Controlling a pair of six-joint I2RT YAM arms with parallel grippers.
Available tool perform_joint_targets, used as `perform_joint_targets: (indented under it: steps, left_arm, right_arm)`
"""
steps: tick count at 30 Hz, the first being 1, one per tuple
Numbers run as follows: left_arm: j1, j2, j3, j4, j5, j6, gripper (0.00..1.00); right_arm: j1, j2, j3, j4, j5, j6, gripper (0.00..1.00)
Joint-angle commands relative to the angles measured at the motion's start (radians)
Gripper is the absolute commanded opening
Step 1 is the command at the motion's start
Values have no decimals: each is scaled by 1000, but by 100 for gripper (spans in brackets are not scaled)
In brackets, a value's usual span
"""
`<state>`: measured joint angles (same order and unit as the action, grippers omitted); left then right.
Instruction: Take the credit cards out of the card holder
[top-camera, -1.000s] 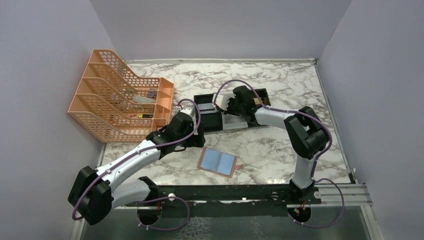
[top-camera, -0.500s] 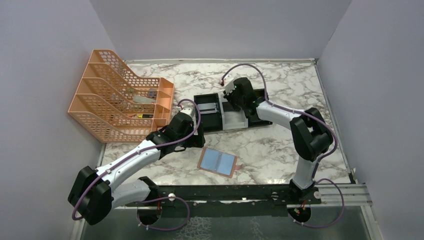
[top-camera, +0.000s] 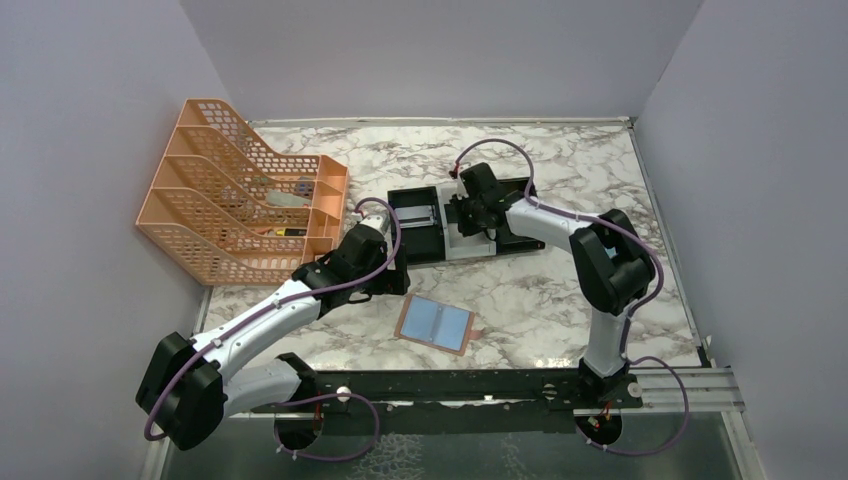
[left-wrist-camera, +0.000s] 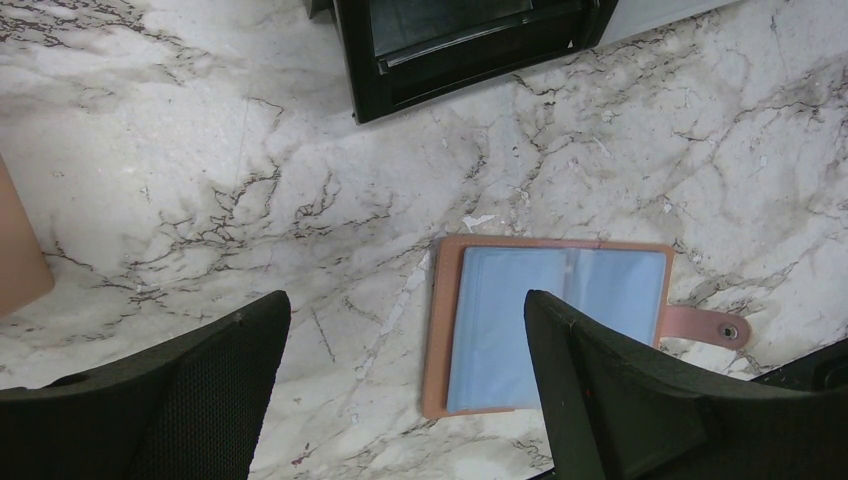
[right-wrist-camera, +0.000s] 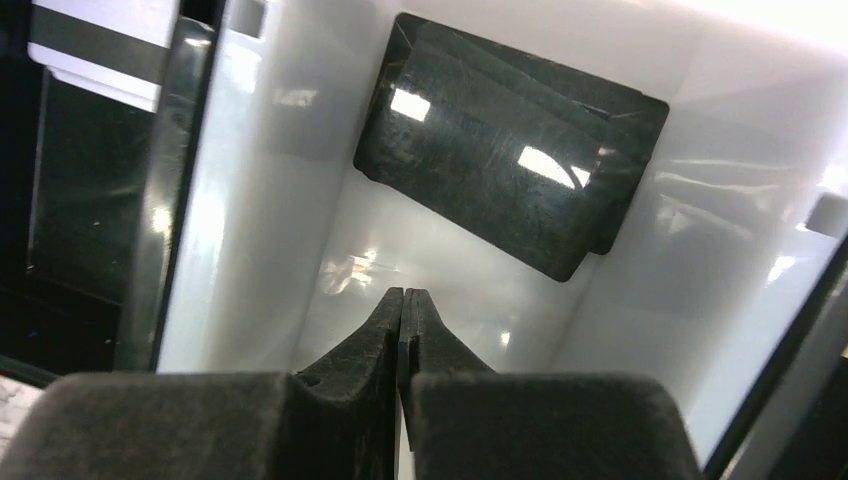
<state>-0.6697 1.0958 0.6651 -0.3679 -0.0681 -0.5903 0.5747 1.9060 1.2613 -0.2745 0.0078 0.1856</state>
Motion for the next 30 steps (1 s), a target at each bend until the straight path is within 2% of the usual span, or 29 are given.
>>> perform_joint_targets:
  steps: [1, 15, 30]
  left_arm:
    - [4, -23, -4, 18, 20, -1, 89]
    - [4, -11, 4, 17, 23, -2, 89]
    - [4, -1, 6, 18, 37, -8, 88]
  right_arm:
    - [-1, 49, 52, -45, 54, 43, 1]
    - [-1, 109, 74, 21, 207, 52, 1]
    - [-1, 133, 85, 85, 242, 74, 1]
